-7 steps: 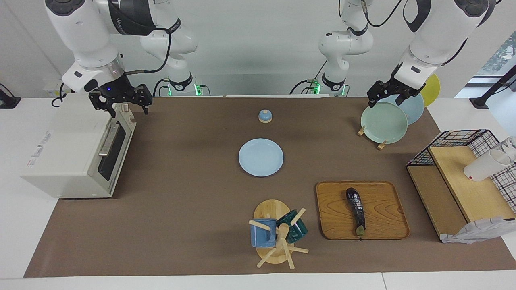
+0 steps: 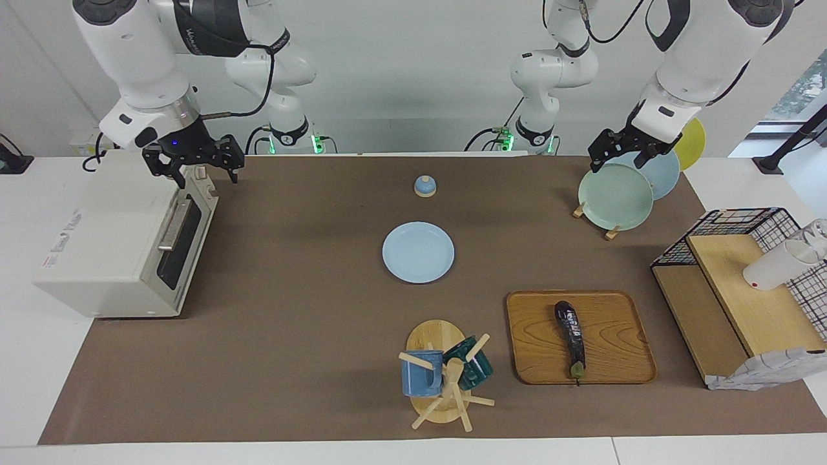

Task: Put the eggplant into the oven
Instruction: 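Reach the left gripper toward the eggplant on the wooden tray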

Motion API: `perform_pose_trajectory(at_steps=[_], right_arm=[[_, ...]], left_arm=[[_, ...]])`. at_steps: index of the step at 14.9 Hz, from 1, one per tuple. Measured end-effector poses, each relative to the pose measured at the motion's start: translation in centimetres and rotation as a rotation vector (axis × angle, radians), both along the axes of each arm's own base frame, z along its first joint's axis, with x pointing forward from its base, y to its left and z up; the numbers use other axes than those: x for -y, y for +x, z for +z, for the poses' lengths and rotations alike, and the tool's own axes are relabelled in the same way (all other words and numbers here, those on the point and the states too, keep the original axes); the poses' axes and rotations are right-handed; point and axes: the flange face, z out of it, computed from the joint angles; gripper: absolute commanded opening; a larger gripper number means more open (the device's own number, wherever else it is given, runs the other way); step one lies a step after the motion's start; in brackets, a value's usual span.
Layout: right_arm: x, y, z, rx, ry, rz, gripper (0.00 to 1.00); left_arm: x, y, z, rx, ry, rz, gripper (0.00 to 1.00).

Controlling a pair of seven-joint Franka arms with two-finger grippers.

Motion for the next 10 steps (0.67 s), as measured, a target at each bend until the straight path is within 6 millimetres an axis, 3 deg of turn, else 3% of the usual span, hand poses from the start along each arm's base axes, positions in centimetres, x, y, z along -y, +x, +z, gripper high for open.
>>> perform_pose_trajectory(at_steps=[5,8,10], right_arm=[[0.0,0.0,0.0,0.0,0.0,0.0,1.0],[0.0,0.0,0.0,0.0,0.0,-0.001,0.97],[0.0,0.1,0.0,0.01,0.0,0.004,0.24]], left_arm=[[0.1,1.3,0.6,0.102,-0.014,0.007,1.0],[0.2,3.0,-1.1,0.123,-0.024,0.011,1.0],[0.2,5.1,-4.2,0.106,-0.03,0.014,1.0]])
